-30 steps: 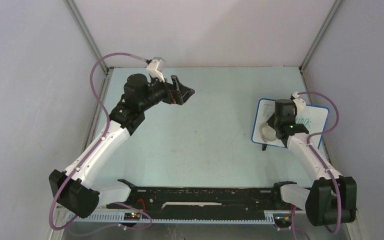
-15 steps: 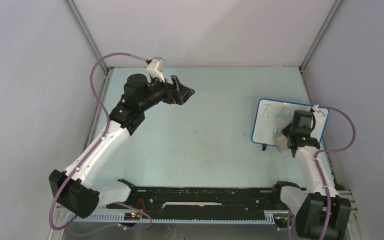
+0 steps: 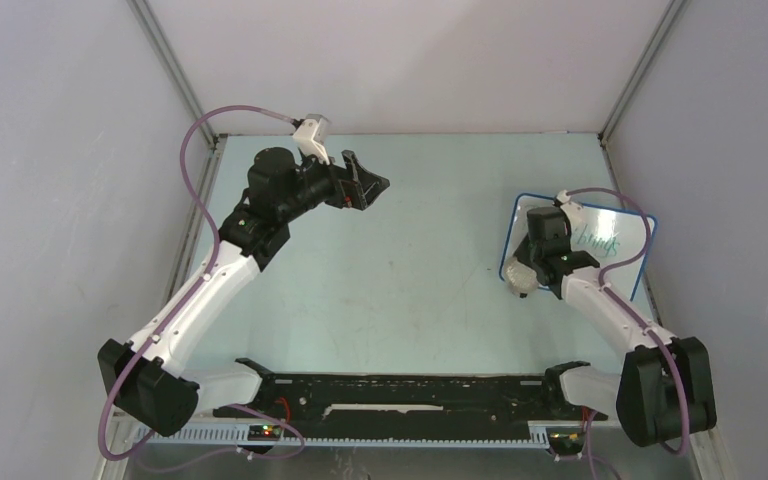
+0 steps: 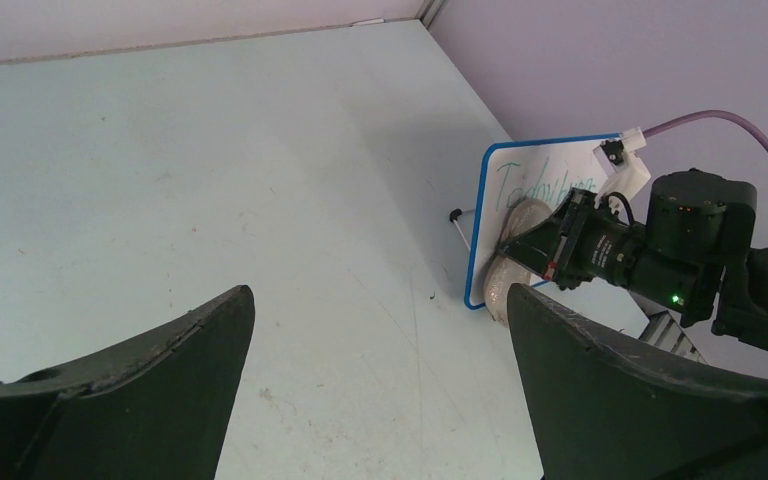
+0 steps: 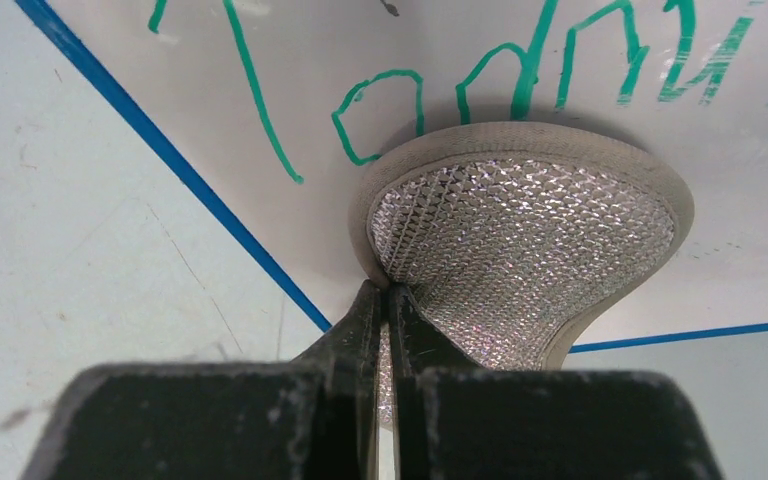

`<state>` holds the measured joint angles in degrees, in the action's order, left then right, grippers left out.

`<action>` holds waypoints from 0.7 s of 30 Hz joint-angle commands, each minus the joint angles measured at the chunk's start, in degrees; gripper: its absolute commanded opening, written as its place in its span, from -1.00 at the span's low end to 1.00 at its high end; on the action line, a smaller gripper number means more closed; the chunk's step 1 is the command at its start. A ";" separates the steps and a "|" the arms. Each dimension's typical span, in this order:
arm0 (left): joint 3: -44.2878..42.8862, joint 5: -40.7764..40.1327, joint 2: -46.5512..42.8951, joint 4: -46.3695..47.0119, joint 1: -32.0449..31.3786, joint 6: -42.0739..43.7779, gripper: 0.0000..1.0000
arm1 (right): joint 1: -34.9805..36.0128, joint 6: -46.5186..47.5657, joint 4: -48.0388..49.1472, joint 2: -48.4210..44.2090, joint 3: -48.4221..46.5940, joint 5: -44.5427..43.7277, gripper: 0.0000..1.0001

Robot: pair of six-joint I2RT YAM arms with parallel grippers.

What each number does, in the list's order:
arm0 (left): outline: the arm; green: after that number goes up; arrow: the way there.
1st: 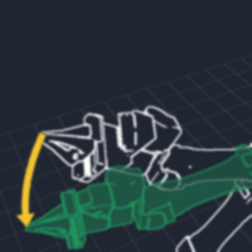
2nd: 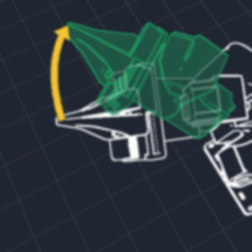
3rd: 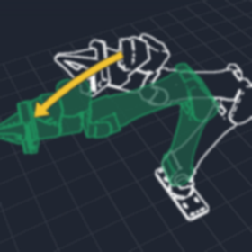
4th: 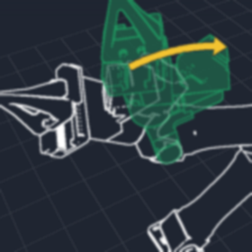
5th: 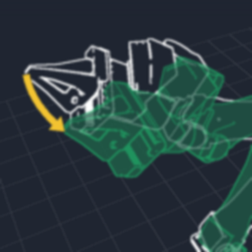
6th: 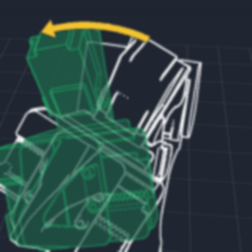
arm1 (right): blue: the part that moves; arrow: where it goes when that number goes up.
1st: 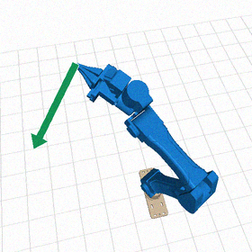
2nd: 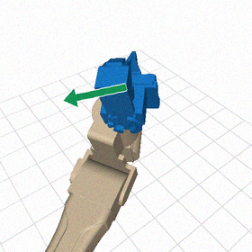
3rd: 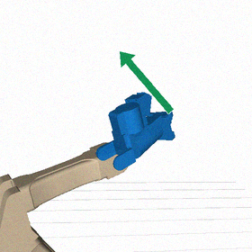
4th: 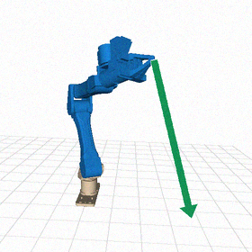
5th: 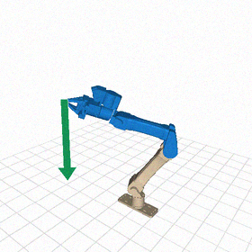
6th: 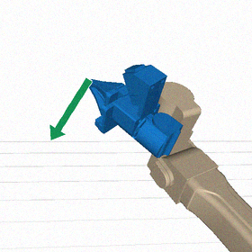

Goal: Erase the whiteboard

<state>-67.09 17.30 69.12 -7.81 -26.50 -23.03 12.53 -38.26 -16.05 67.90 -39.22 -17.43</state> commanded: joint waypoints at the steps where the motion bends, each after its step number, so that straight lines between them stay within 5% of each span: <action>1: 1.44 0.36 -0.56 1.66 -0.30 0.26 0.97 | -1.73 -1.34 0.67 -0.80 -2.08 -3.20 -1.00; 12: 1.52 1.05 -0.73 2.00 -0.31 -0.26 0.97 | -20.35 1.92 -1.01 -9.55 6.64 2.39 -1.00; 16: 1.59 1.00 -0.64 2.01 -0.31 -0.30 0.97 | -19.29 2.53 1.07 -7.61 6.50 4.11 -1.00; 21: 1.52 0.72 -0.35 1.93 -0.31 -0.08 0.97 | -8.60 1.08 1.41 -5.40 2.46 -0.81 -1.00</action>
<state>-67.09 17.34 69.12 -7.81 -26.50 -23.05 -3.95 -36.53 -17.04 60.47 -32.73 -16.45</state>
